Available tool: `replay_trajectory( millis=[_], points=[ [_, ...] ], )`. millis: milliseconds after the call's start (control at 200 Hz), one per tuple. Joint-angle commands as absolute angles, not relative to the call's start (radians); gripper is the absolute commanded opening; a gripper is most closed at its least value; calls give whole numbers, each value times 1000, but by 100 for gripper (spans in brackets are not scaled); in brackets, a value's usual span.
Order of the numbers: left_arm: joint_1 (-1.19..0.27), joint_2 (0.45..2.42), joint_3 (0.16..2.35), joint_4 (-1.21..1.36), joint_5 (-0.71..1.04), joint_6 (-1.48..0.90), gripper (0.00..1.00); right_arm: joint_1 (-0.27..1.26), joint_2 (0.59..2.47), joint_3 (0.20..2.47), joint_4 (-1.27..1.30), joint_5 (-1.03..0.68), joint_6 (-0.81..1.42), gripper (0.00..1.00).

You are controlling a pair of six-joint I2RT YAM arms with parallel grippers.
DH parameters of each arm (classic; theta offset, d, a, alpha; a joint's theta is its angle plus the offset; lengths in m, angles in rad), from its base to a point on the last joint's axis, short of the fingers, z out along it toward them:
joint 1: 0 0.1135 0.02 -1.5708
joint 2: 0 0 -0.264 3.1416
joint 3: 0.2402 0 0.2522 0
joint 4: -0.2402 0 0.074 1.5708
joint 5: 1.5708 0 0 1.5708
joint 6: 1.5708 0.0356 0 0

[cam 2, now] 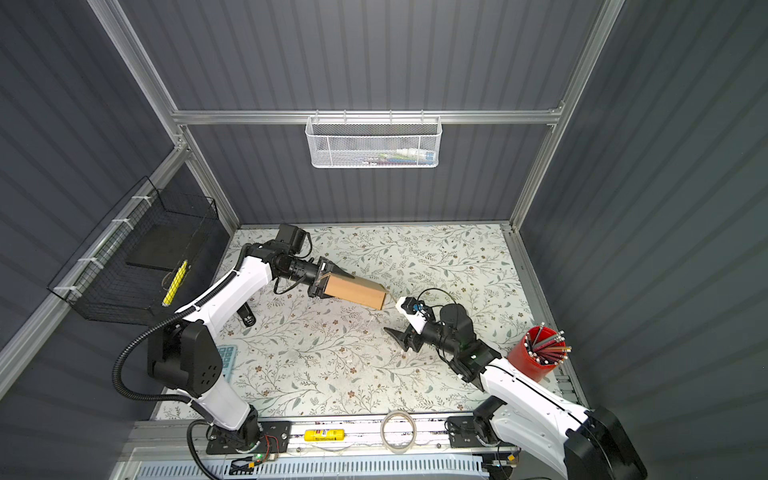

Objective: Fold the paper box
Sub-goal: 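Hold the box end with the left gripper while the right gripper grasps the opposite end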

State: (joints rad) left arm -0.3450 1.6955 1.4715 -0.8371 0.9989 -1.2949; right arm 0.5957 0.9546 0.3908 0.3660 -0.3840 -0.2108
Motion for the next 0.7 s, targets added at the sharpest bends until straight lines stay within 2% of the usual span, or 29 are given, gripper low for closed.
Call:
replay_trajectory(
  millis=[0,695],
  points=[
    [-339,1725,1516,-1008,1035,-1189,32,607,973,438,430,-353,-246,81],
    [-333,1783,1544,-1062,1055,-1137,27,640,984,498,422,-465,-307,85]
  ],
)
